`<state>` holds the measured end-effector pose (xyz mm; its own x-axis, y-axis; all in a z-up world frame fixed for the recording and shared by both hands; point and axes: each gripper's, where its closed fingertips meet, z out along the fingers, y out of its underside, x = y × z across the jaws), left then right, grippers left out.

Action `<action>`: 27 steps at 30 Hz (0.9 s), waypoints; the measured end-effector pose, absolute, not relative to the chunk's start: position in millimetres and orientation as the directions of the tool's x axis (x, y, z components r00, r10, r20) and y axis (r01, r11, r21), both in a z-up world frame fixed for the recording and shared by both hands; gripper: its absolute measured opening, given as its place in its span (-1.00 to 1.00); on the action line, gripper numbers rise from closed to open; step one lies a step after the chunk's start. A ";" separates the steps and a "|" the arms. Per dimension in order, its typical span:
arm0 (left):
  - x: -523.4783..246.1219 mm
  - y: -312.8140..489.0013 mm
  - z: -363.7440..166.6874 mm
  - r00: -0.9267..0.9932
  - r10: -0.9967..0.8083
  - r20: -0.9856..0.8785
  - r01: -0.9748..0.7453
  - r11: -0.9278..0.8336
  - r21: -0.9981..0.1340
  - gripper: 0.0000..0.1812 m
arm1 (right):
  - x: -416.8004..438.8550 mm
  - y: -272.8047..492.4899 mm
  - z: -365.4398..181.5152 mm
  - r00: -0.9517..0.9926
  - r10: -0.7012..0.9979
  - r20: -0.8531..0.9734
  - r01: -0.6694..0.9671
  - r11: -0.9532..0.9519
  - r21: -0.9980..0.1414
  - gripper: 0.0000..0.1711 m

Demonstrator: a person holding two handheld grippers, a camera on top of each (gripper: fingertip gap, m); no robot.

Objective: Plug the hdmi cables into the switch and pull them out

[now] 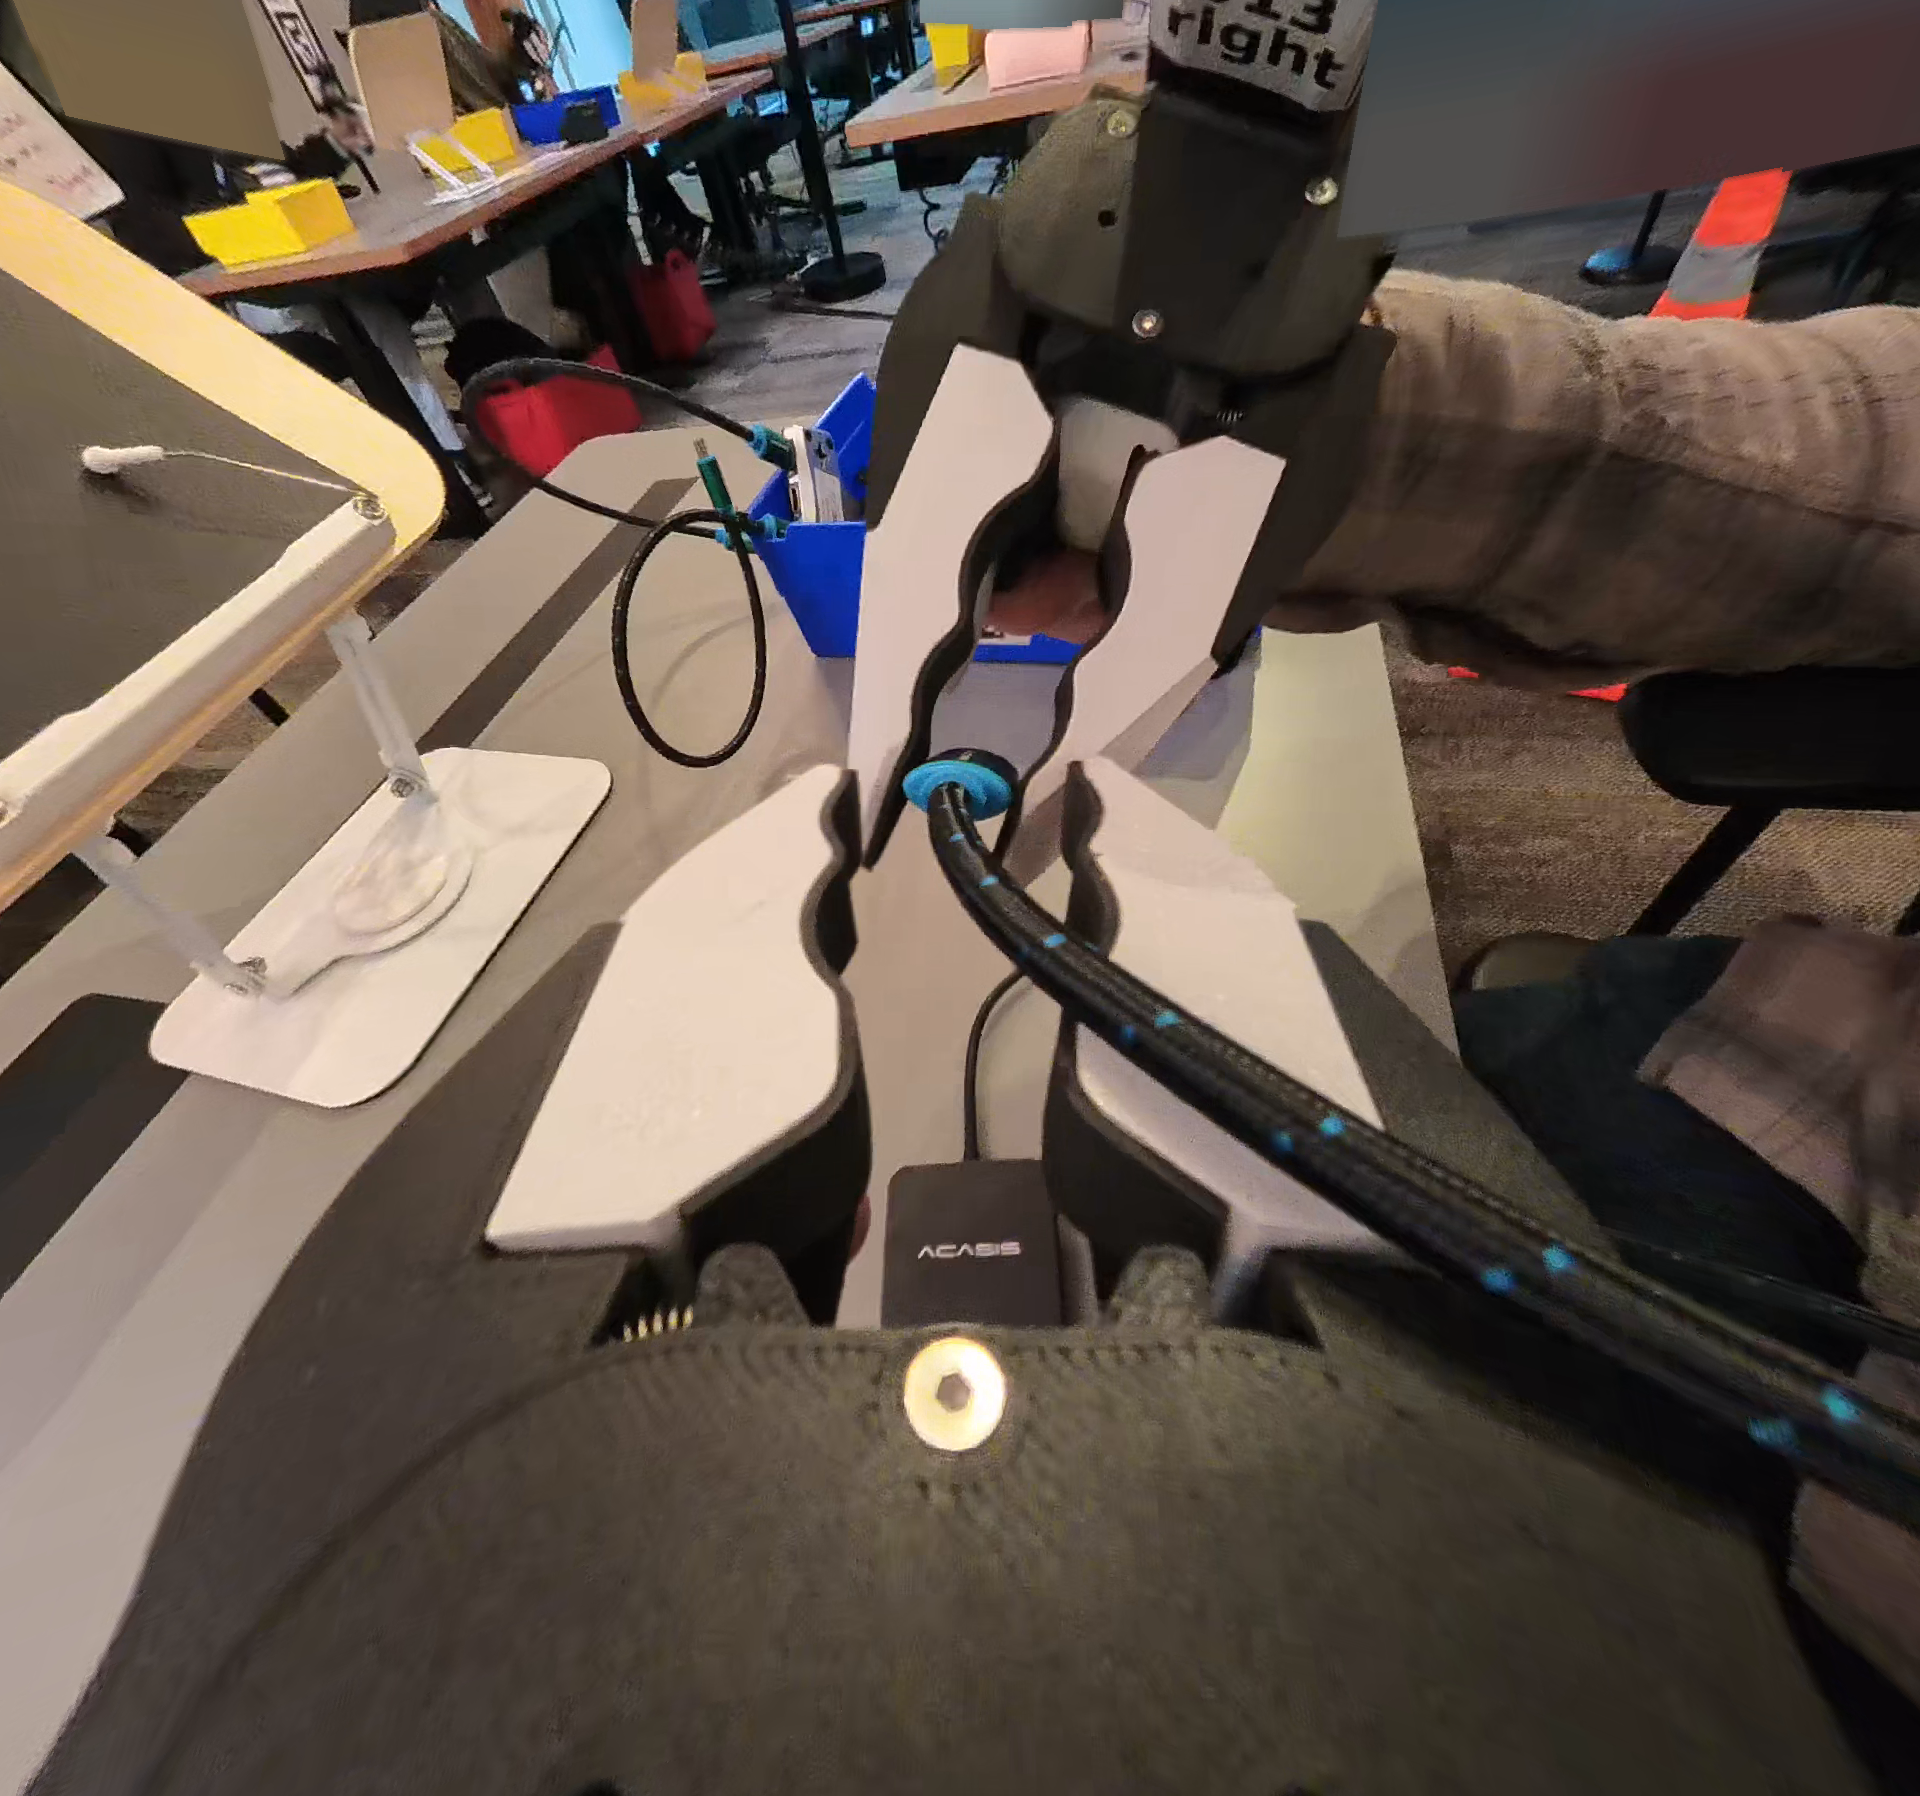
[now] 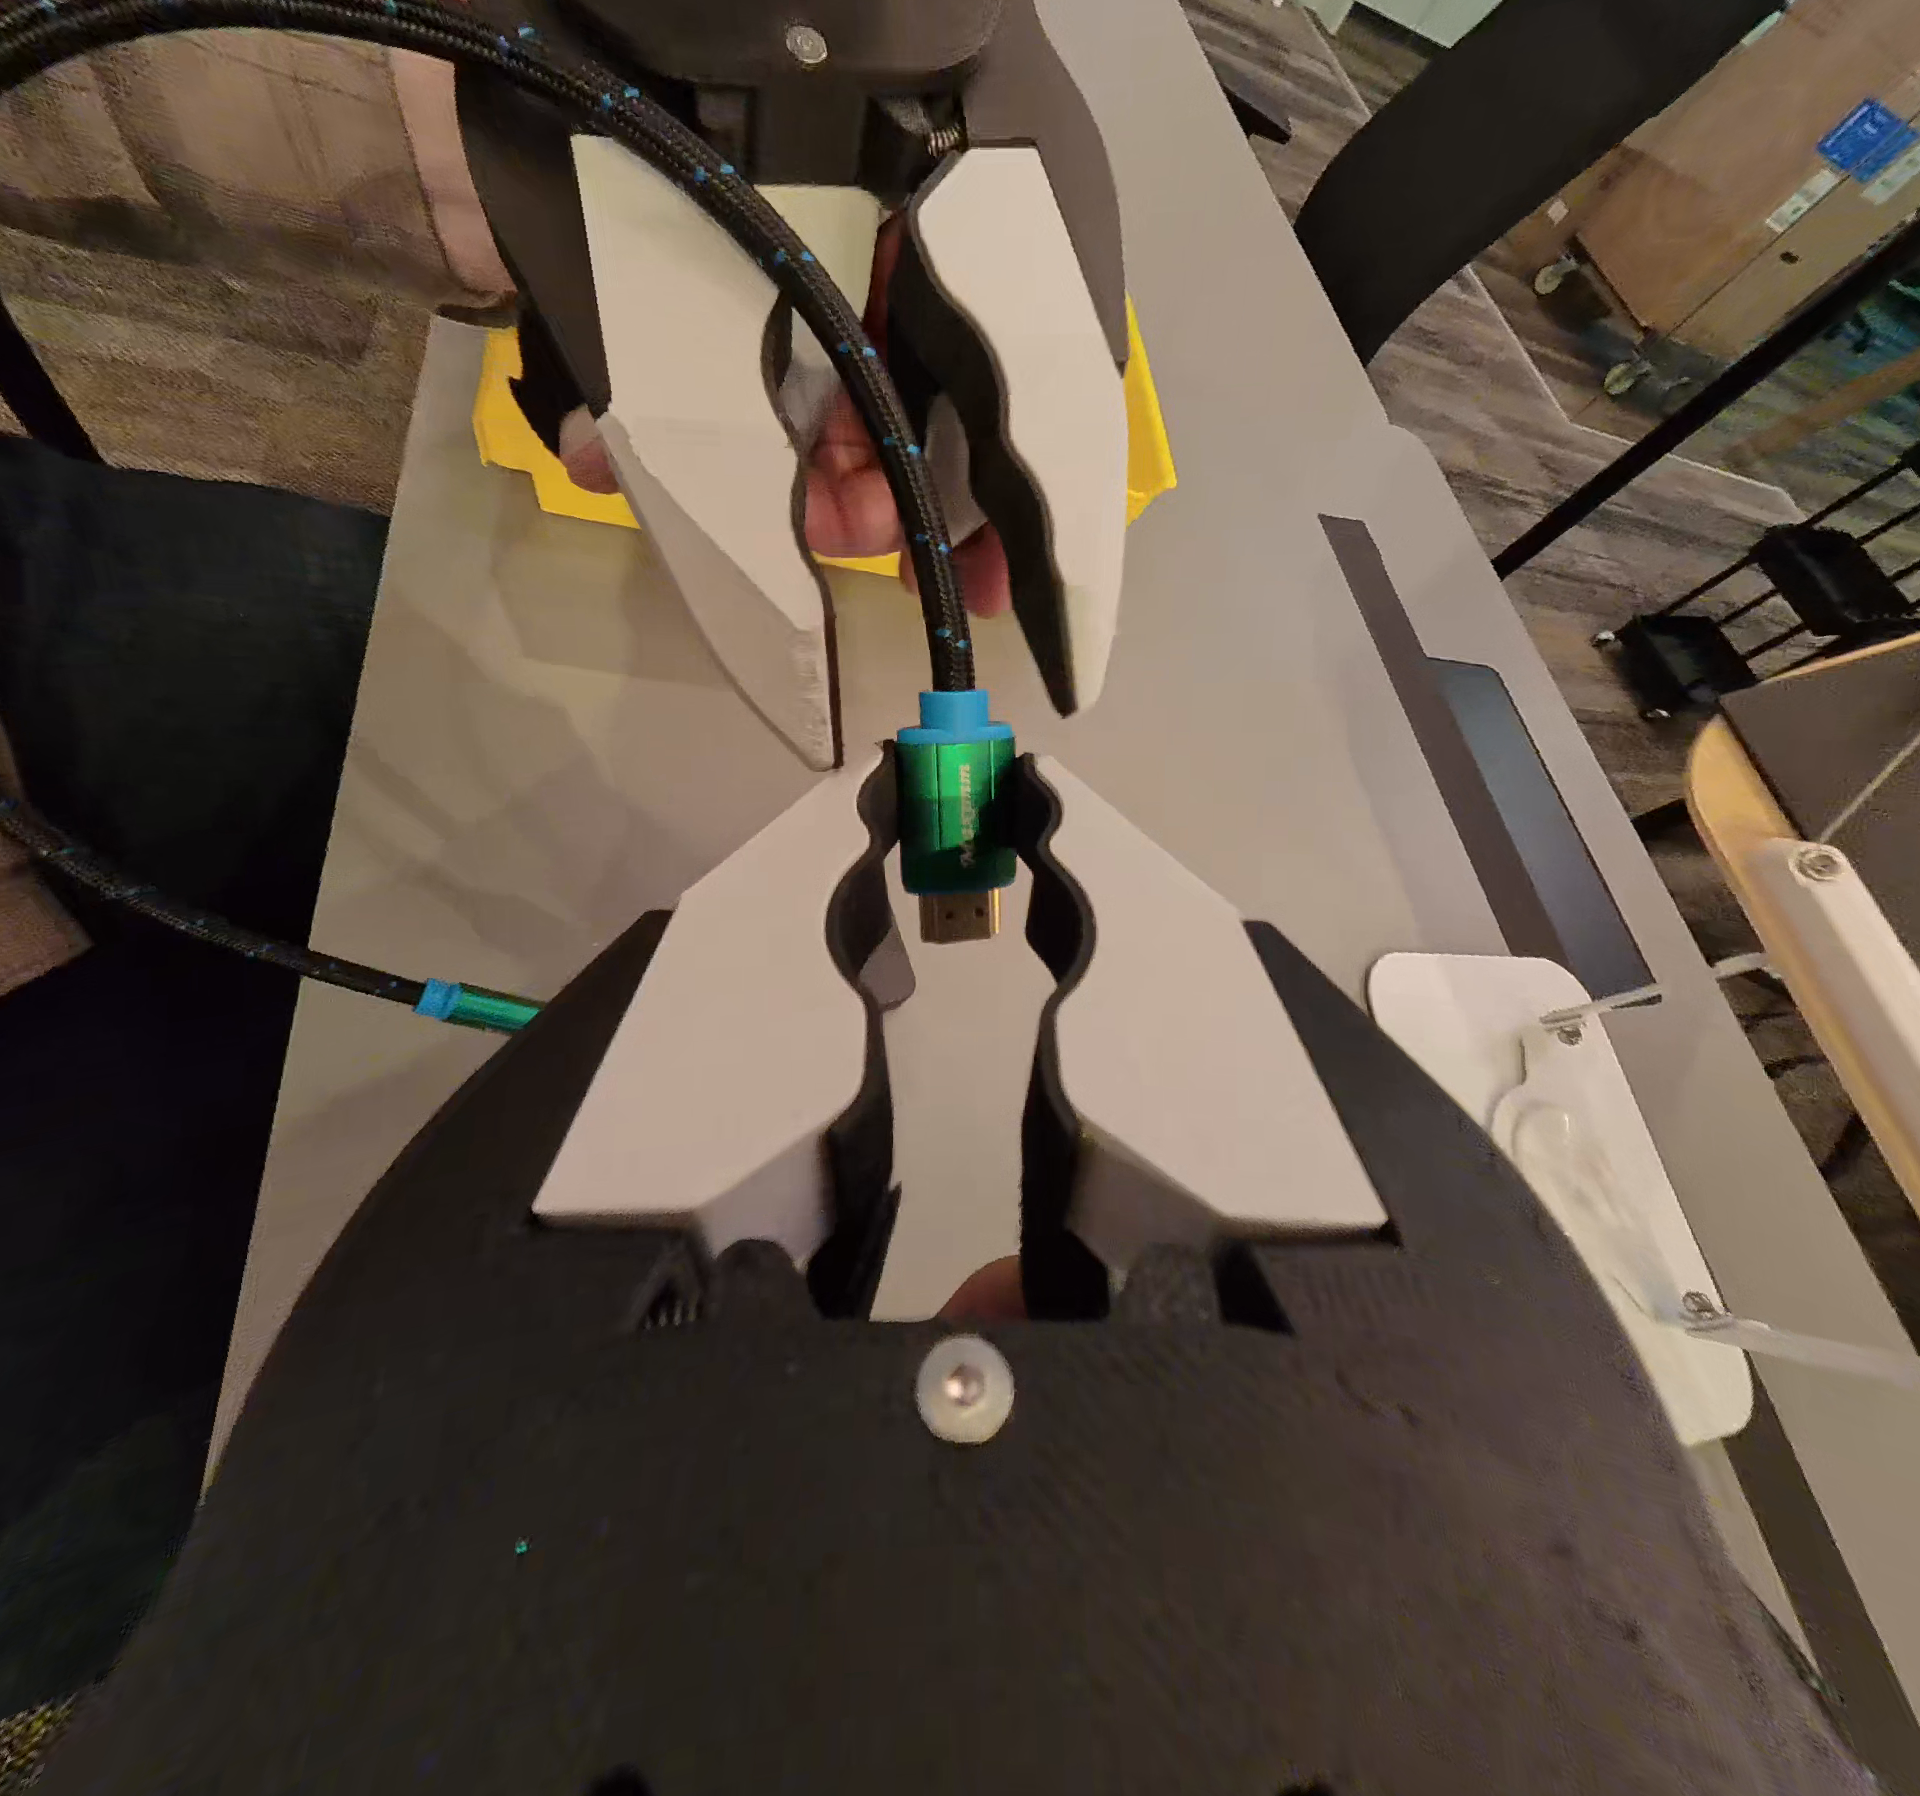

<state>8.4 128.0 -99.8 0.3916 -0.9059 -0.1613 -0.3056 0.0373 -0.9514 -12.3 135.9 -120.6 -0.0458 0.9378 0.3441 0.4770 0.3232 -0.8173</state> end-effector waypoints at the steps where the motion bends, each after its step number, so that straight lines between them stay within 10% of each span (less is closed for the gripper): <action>1: 9.5 126.3 -99.6 0.384 -0.911 -0.151 -0.295 0.034 -0.955 -0.65 | -11.9 136.4 -120.3 -0.042 0.937 0.347 0.482 0.323 -0.815 -0.79; 27: -3.4 143.3 -90.0 0.479 -0.869 -0.126 -0.211 0.025 -0.977 -0.90 | 2.5 164.1 -118.2 0.097 0.923 0.372 0.500 0.278 -0.820 -0.62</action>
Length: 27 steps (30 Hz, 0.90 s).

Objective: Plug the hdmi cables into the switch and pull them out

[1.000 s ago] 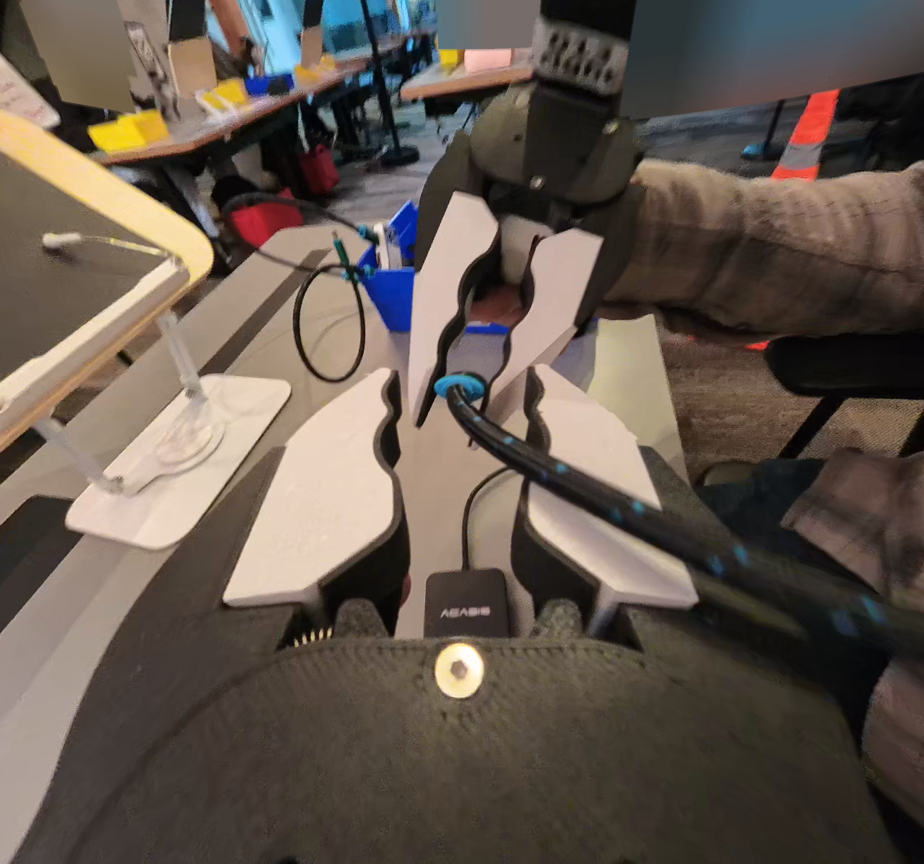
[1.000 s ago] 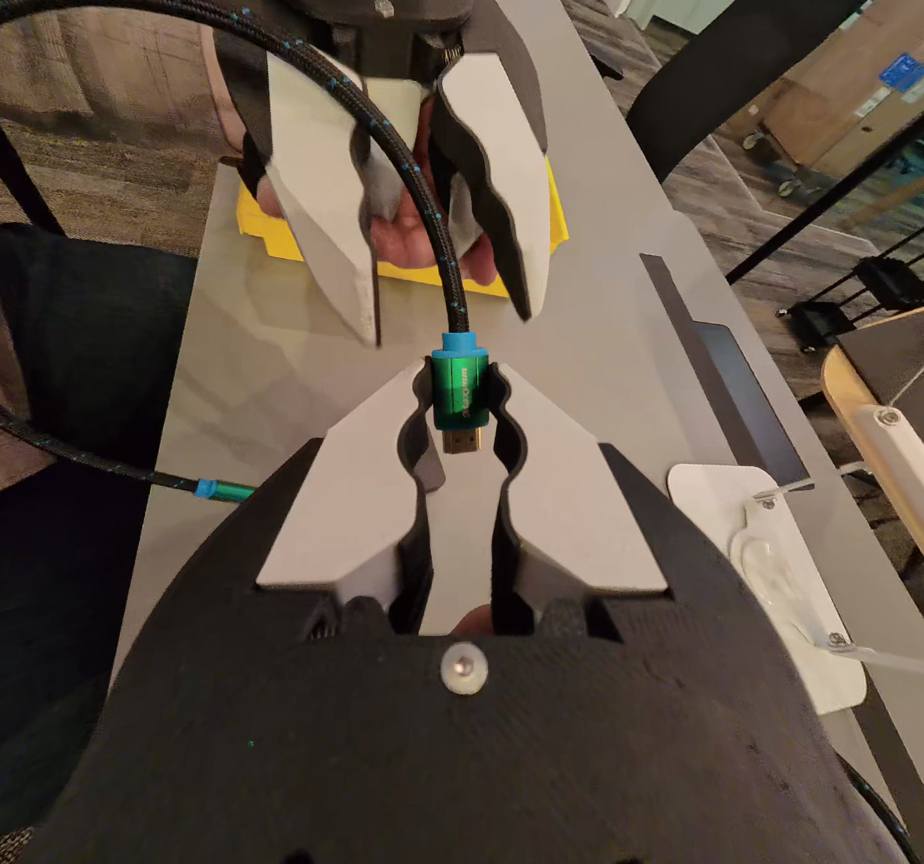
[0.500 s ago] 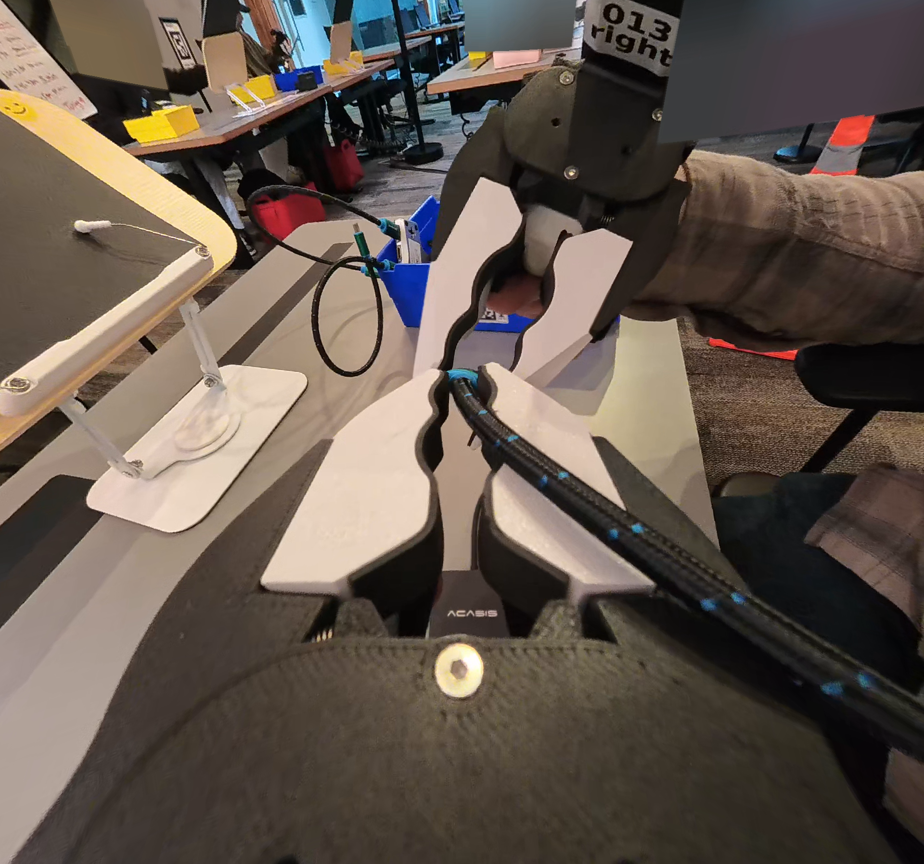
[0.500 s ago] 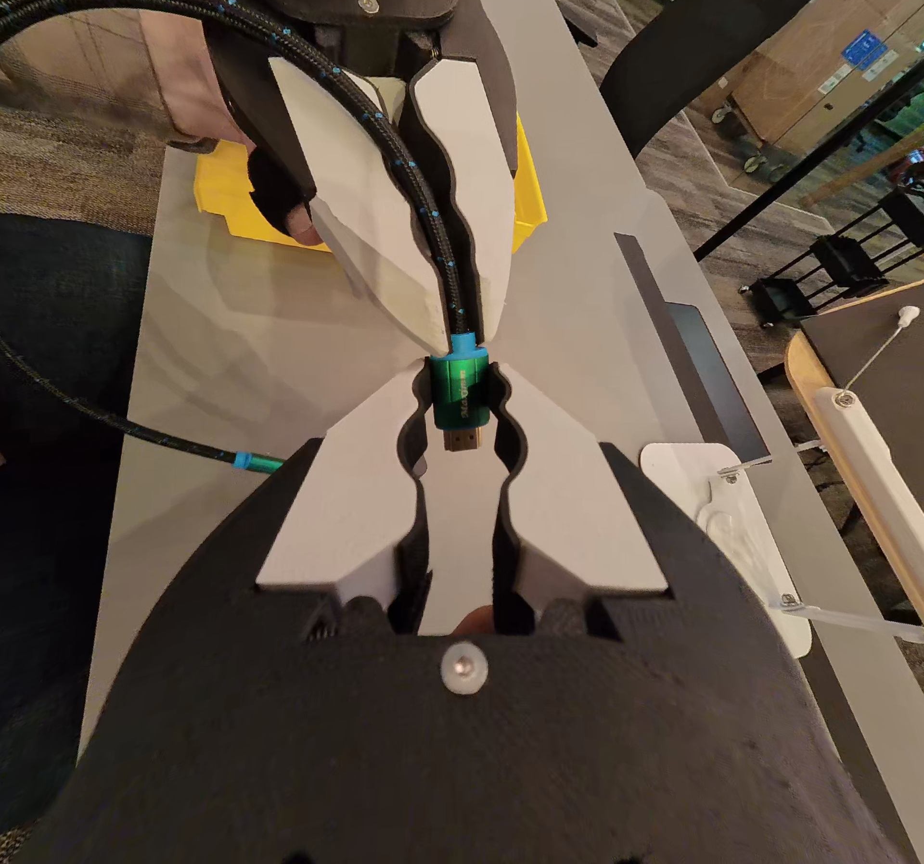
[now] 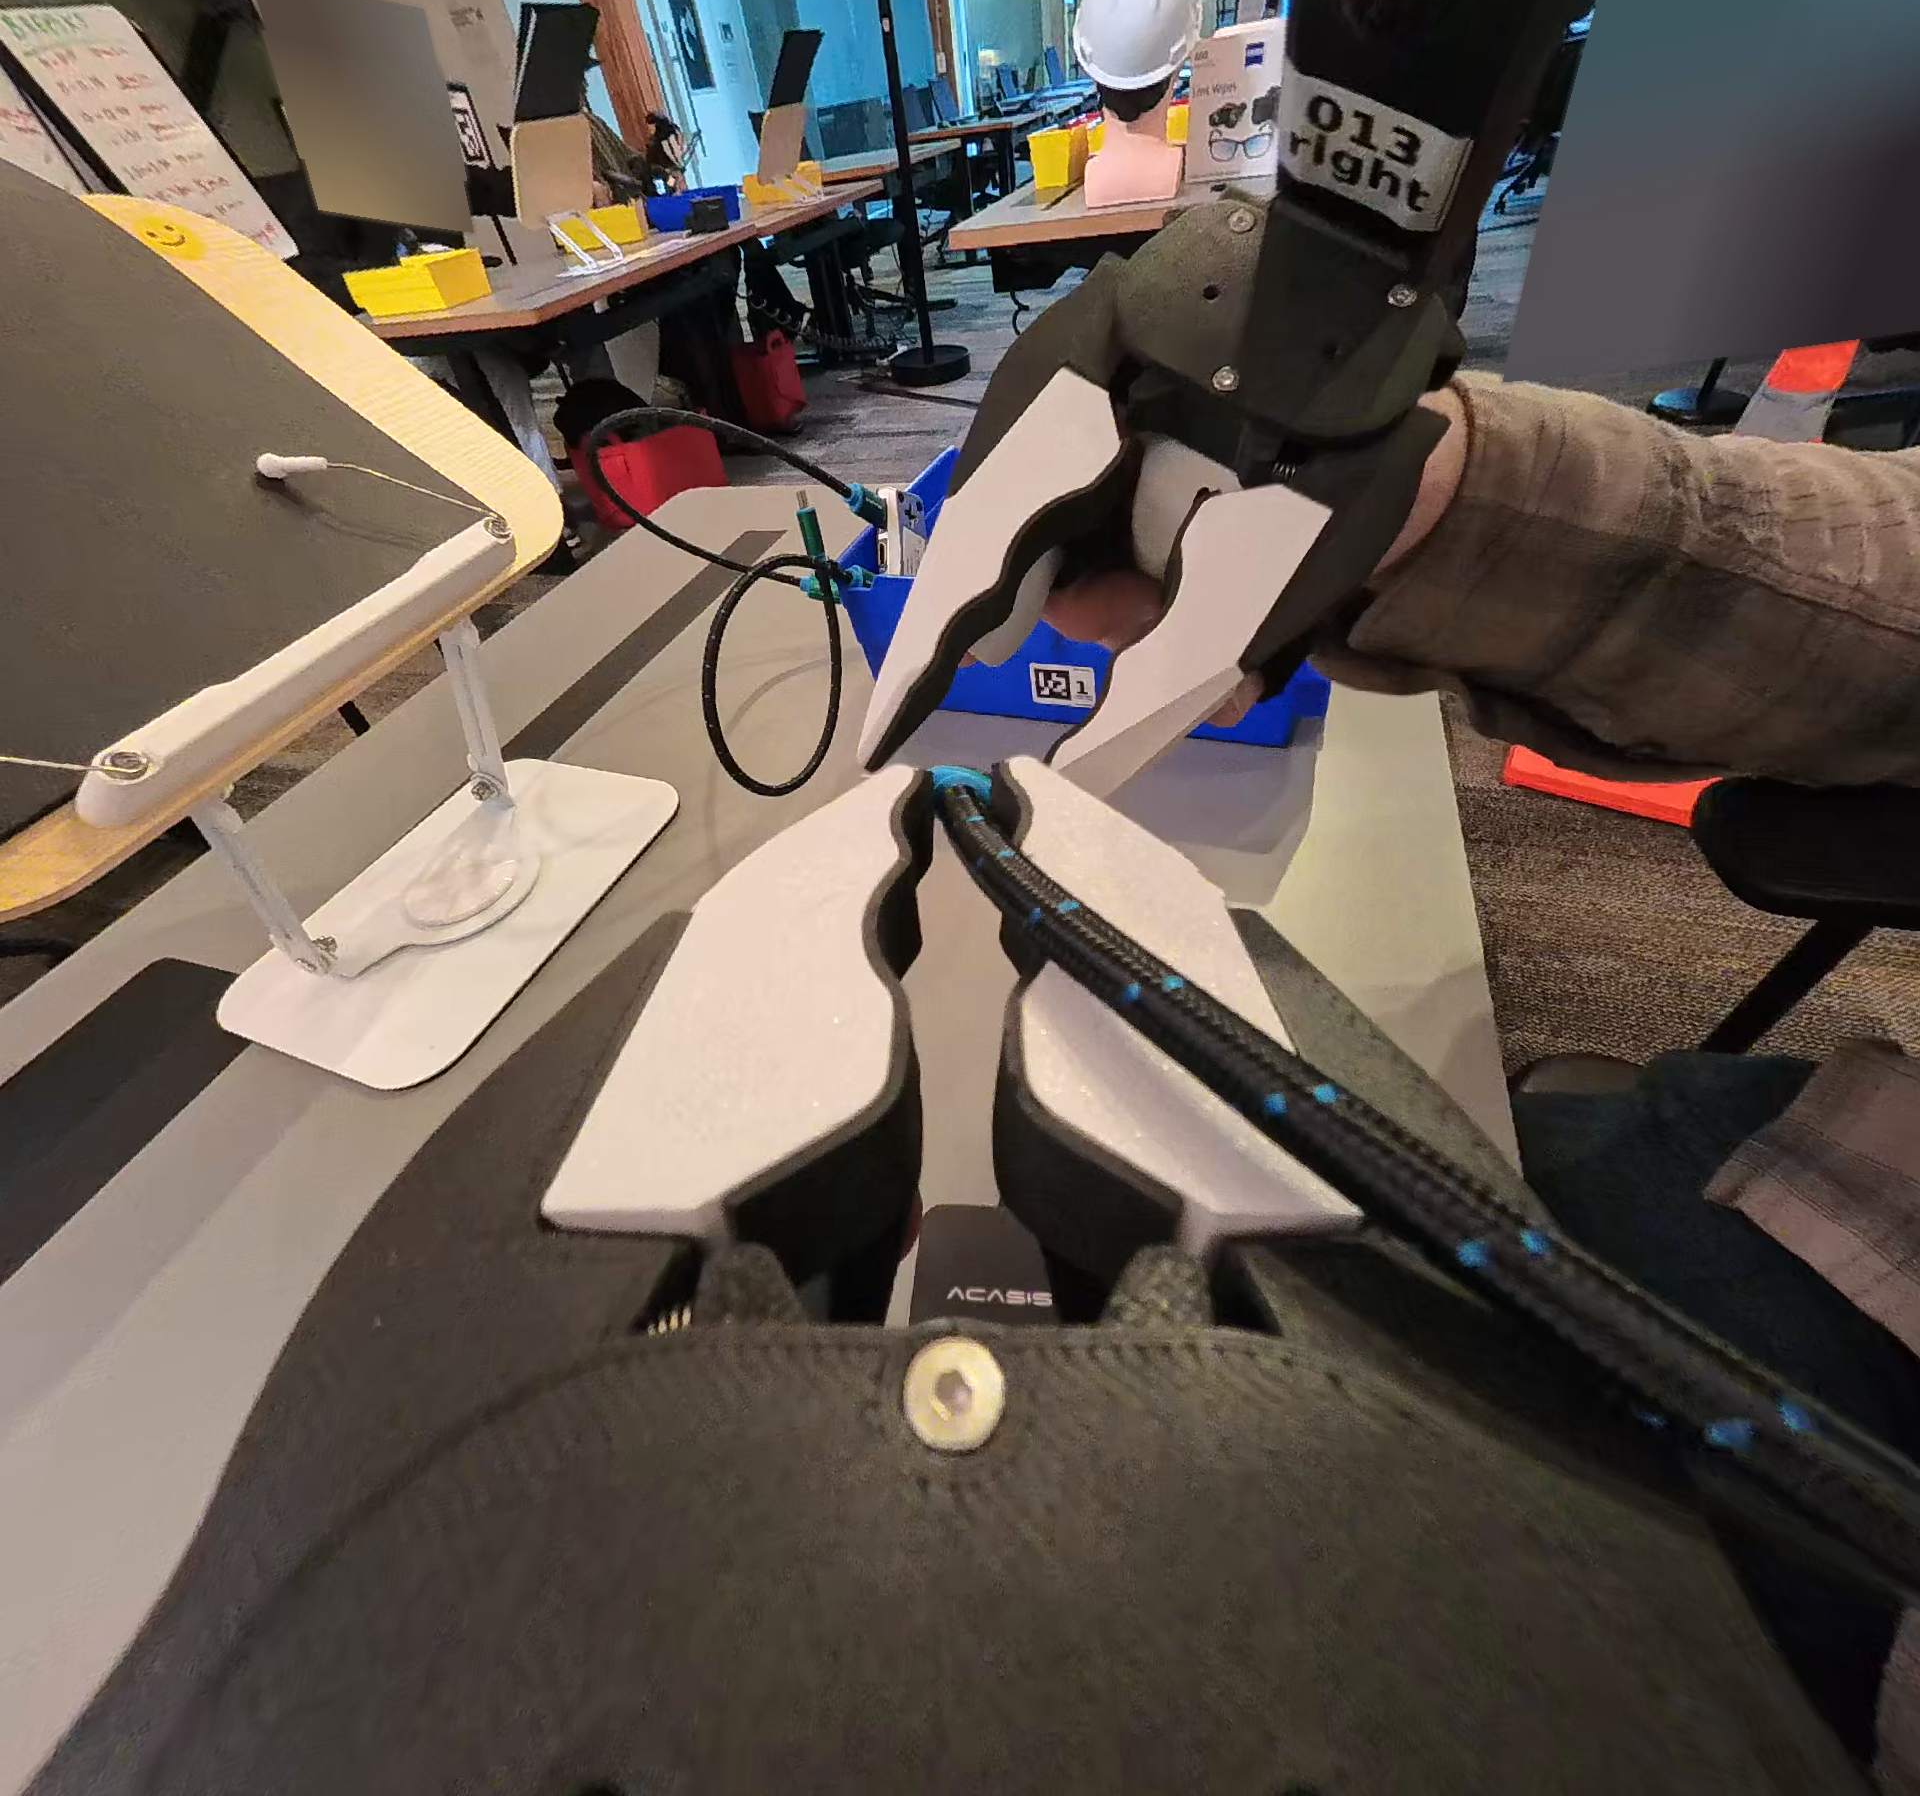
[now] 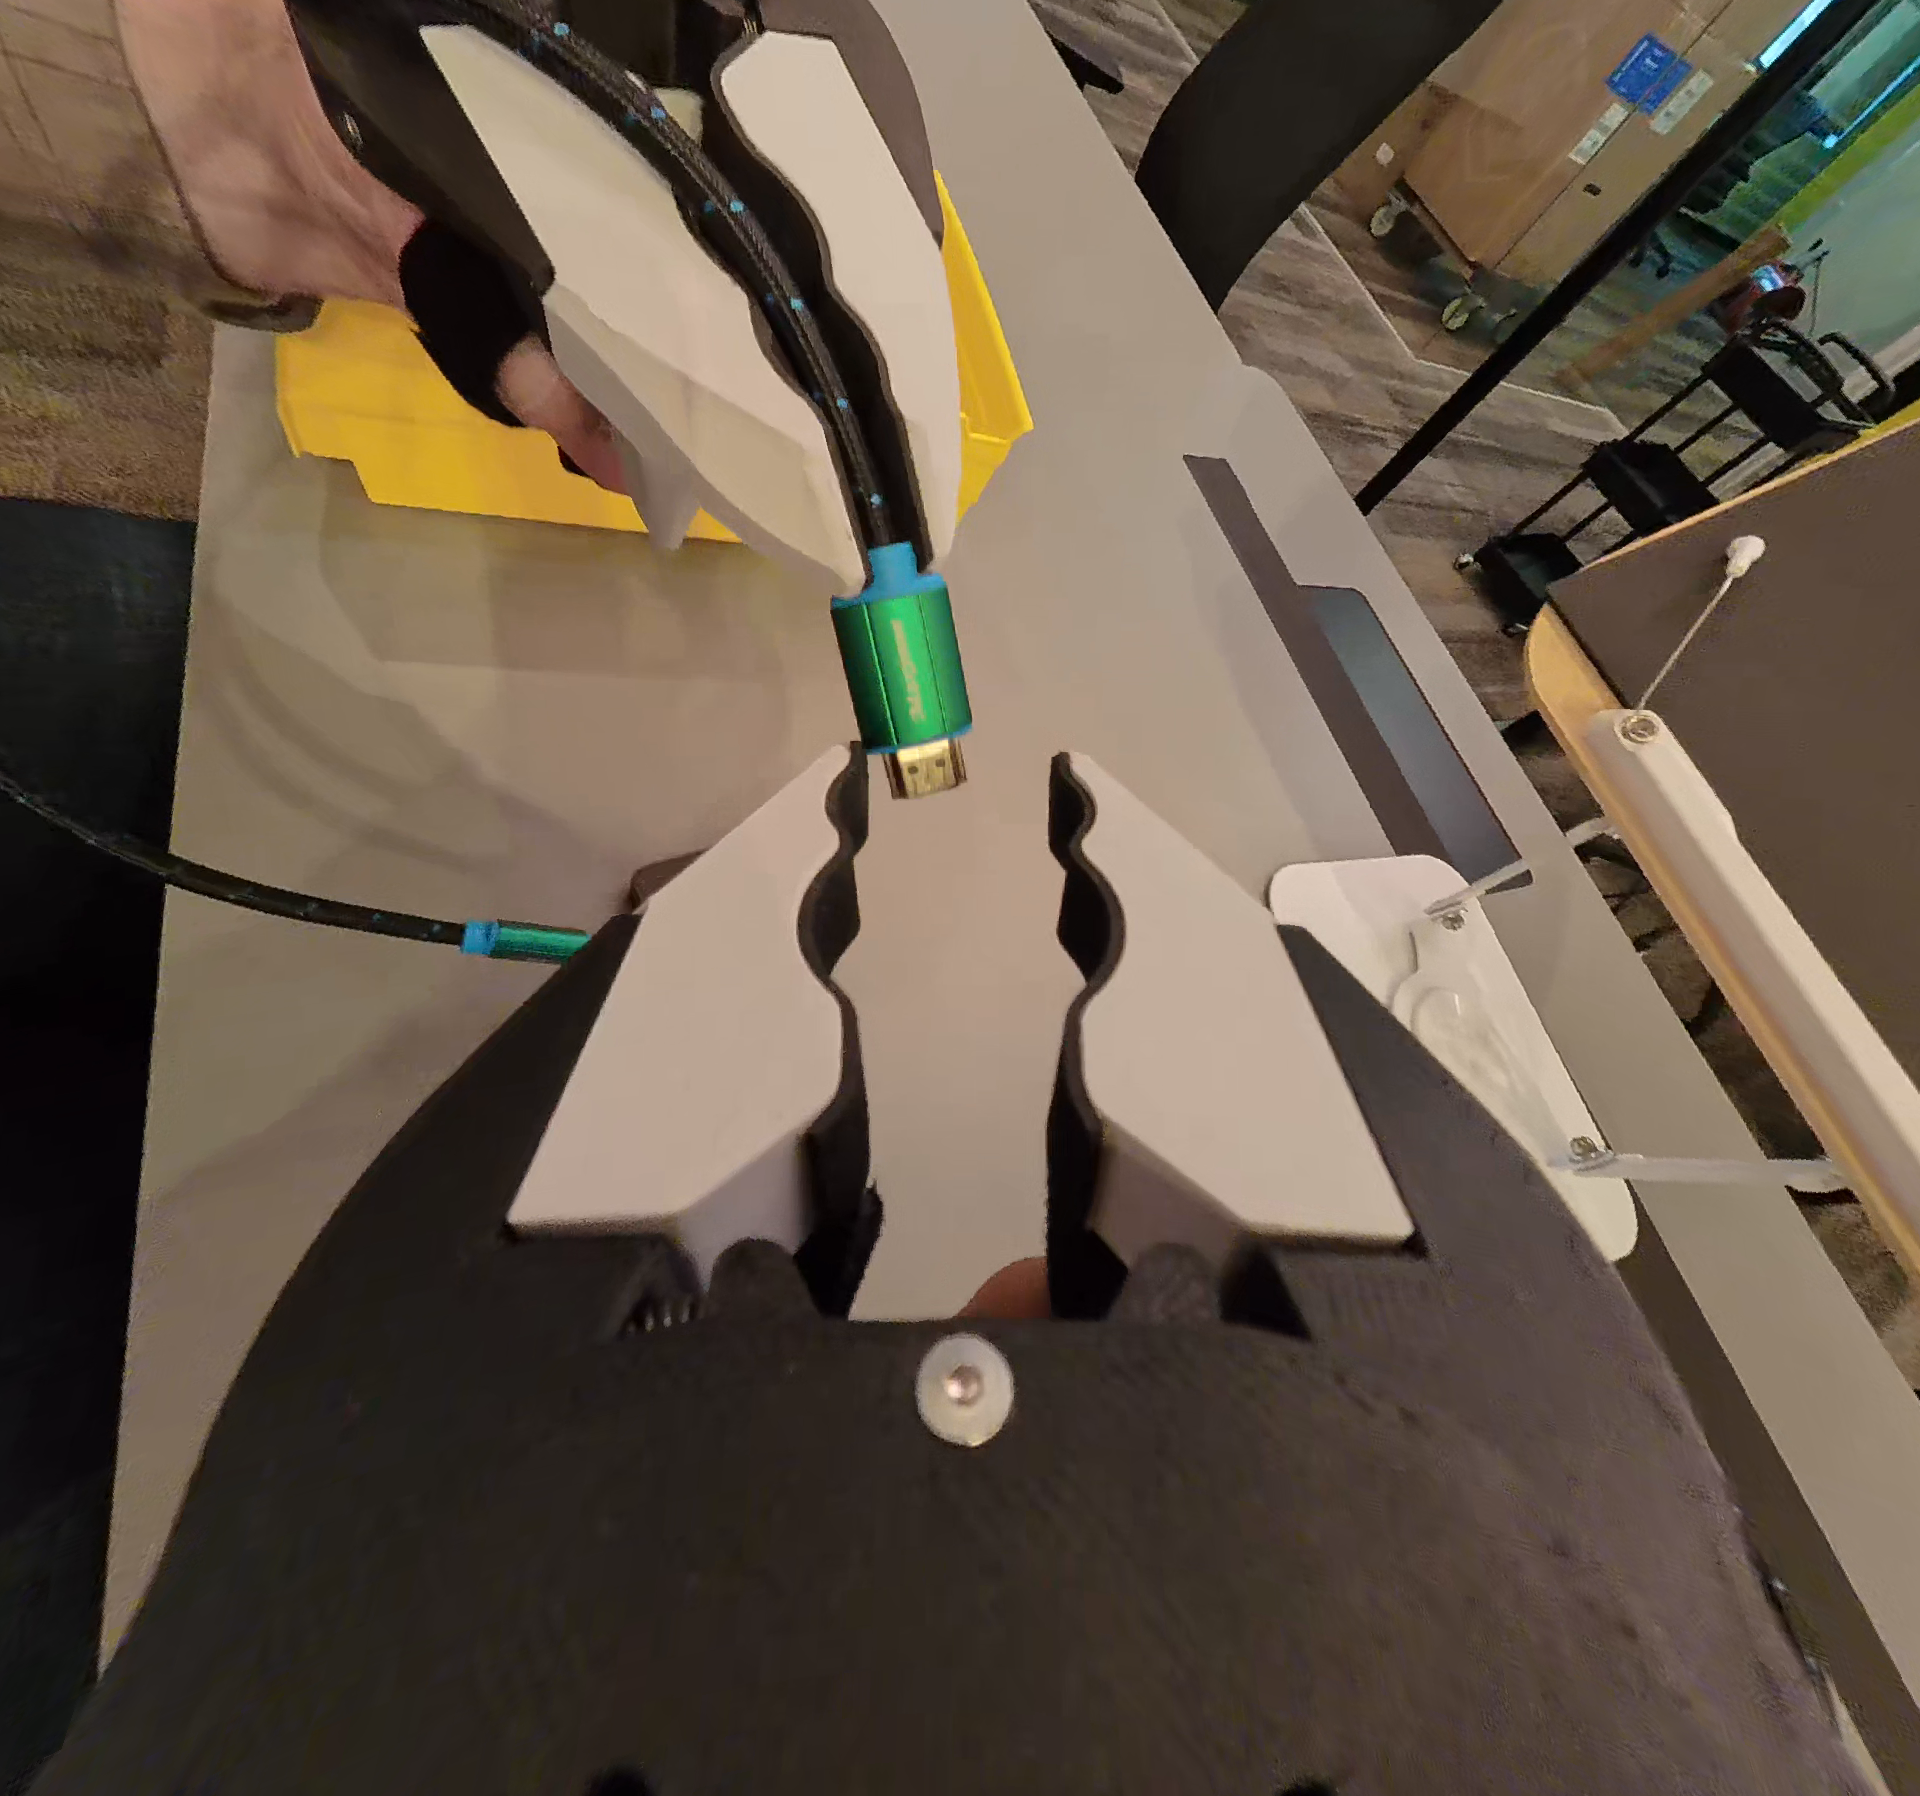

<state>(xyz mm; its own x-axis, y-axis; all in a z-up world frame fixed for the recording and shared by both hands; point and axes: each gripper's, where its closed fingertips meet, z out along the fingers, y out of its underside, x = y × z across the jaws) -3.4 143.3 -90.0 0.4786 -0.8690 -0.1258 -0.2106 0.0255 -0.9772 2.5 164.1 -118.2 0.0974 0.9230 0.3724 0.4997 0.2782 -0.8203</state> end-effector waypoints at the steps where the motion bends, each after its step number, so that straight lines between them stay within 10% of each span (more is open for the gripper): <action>1: -3.7 143.5 -90.4 0.478 -0.870 -0.122 -0.209 0.022 -0.978 -0.90 | 3.5 165.4 -119.2 0.101 0.920 0.380 0.508 0.281 -0.814 -0.62; 27: -9.0 149.4 -83.7 0.508 -0.861 -0.013 -0.099 -0.043 -0.994 -0.90 | -10.7 172.2 -113.7 0.143 0.684 0.716 0.565 0.537 -0.626 -0.83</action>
